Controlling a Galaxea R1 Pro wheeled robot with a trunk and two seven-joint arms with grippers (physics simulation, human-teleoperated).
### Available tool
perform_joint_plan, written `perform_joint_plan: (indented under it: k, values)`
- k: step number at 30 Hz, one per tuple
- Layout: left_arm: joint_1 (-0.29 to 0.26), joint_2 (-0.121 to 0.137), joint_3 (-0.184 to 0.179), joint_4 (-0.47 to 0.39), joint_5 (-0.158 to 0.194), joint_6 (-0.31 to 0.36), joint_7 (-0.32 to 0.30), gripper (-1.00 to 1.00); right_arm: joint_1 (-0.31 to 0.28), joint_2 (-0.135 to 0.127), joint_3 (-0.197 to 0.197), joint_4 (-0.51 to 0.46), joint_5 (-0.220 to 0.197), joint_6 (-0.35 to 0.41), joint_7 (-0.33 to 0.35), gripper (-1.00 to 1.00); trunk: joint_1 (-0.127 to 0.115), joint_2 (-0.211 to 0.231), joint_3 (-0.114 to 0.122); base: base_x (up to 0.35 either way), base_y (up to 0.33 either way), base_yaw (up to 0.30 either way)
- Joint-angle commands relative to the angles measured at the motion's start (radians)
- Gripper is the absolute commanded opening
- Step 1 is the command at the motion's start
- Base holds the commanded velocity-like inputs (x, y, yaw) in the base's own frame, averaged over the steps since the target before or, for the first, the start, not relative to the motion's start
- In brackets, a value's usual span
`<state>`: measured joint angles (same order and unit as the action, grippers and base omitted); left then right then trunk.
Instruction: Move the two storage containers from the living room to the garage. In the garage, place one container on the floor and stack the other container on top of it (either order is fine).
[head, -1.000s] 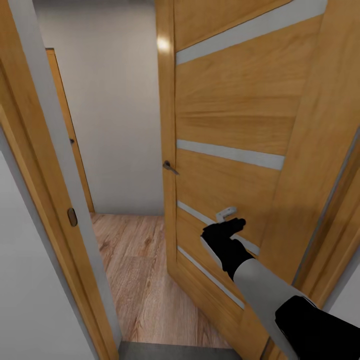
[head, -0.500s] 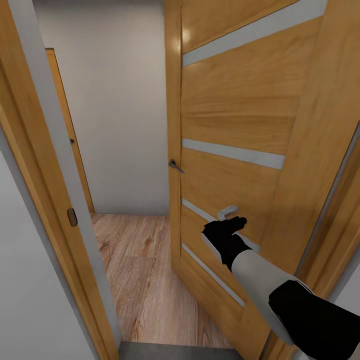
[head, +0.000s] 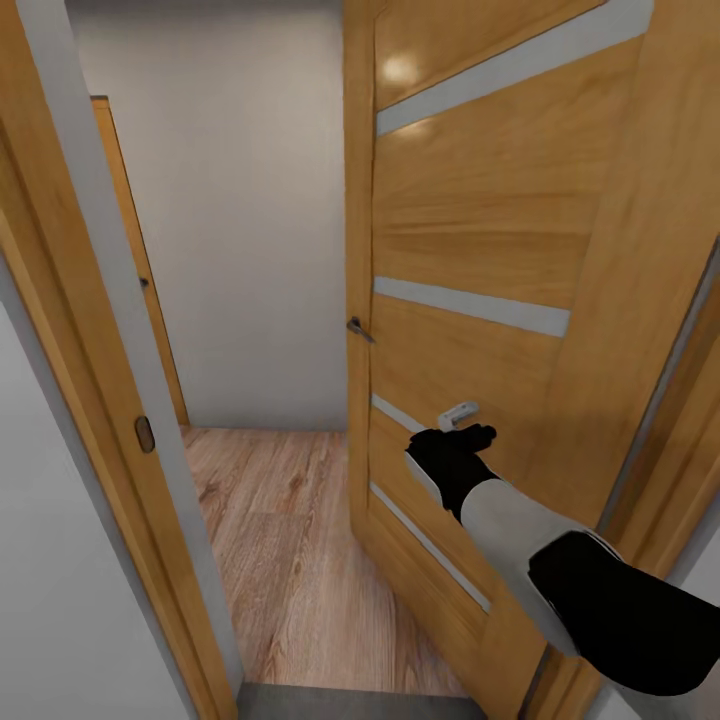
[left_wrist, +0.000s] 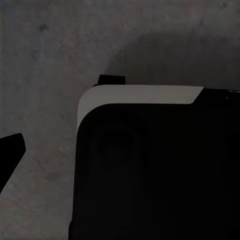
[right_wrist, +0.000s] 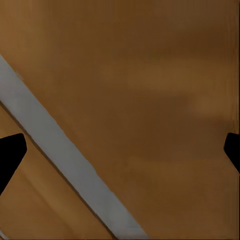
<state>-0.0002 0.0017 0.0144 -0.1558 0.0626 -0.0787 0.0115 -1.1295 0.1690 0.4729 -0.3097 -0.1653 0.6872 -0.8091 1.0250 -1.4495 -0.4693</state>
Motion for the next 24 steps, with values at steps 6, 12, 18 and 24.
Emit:
perform_joint_plan:
  k: [6, 12, 18, 24]
  values:
    - [0.0, 0.0, 0.001, -0.009, 0.007, 0.001, -0.002, 1.0, -0.054, -0.068, 0.029, 0.017, 0.024, 0.017, 0.011, 1.0, 0.0, -0.001, -0.001, 0.0, 0.0, 0.0]
    - [0.0, 0.0, 0.0, -0.008, 0.002, 0.006, -0.001, 1.0, -0.055, -0.069, 0.027, 0.018, 0.024, 0.016, 0.013, 1.0, 0.0, -0.001, -0.001, 0.14, 0.0, 0.0]
    - [0.0, 0.0, -0.001, -0.008, -0.001, 0.007, 0.0, 1.0, -0.055, -0.069, 0.027, 0.018, 0.024, 0.015, 0.013, 1.0, 0.0, -0.001, -0.001, 0.267, 0.0, 0.0]
    - [0.0, -0.003, 0.001, -0.009, 0.001, 0.007, 0.001, 1.0, -0.055, -0.068, 0.027, 0.018, 0.024, 0.015, 0.013, 1.0, 0.0, -0.001, -0.001, 0.052, 0.0, 0.0]
